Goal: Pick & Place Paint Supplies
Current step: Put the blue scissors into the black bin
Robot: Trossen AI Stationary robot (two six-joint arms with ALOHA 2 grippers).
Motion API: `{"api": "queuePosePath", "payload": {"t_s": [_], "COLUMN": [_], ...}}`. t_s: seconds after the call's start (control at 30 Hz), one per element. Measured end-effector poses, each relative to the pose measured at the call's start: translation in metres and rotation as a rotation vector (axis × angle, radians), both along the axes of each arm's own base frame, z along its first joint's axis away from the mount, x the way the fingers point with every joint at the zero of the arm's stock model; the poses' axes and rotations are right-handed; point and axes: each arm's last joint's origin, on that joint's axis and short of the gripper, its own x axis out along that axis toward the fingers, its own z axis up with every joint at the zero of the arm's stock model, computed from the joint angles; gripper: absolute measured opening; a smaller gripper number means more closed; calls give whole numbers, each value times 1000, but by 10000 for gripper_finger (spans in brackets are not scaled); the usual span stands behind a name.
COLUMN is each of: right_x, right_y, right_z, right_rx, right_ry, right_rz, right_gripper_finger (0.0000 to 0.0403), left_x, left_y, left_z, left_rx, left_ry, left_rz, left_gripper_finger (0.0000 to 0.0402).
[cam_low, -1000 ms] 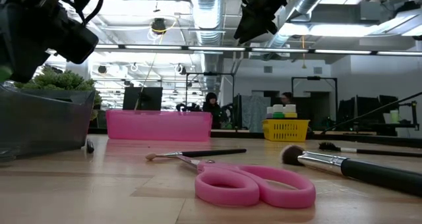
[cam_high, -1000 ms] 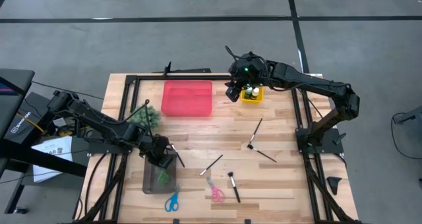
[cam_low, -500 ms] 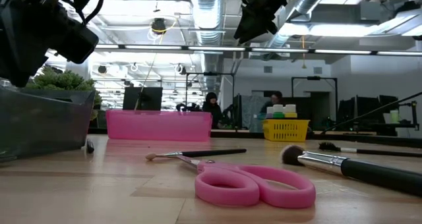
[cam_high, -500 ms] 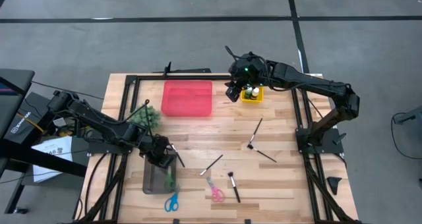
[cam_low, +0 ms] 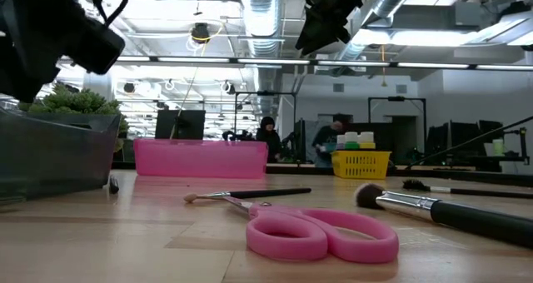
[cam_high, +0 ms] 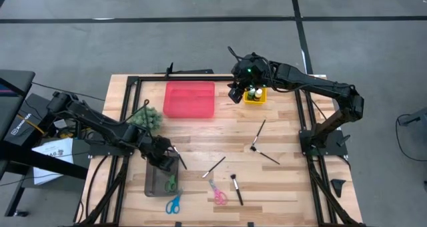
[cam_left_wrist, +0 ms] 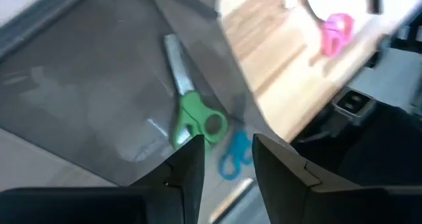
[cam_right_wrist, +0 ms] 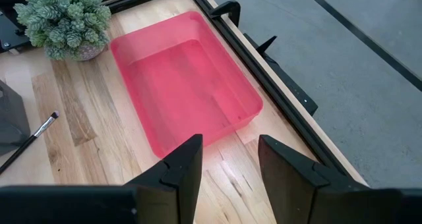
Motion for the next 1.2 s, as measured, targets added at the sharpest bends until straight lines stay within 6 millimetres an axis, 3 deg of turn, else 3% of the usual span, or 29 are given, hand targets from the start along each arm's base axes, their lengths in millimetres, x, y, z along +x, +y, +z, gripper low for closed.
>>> {"api": "queuePosePath", "payload": {"t_s": [0.33,0.5,0.63,0.73,0.87,1.0,1.1,1.2], "right_x": [0,0,-1,-2,-3,-3,-4,-5], "right_y": [0,0,0,1,1,1,1,2], "right_z": [0,0,-1,-2,-3,-4,-4,-3], "right_rx": [2,3,6,11,17,19,16,17], "right_ry": [2,5,12,24,41,50,55,57], "right_rz": [-1,-1,-1,-2,-2,-1,4,29], "right_gripper_finger": [143,143,143,143,143,143,143,143], "left_x": [-6,-11,-15,-13,-8,1,10,18], "left_y": [-1,-20,-57,-92,-145,-191,-213,-230], "left_z": [32,55,77,110,154,178,175,169], "left_rx": [-102,-258,-441,-546,-608,-573,-448,-330], "left_ry": [-244,-404,-583,-714,-746,-603,-398,-291], "left_rz": [-19,-81,-152,-191,-290,-338,-308,-160], "left_gripper_finger": [122,122,122,119,109,107,107,107]}}
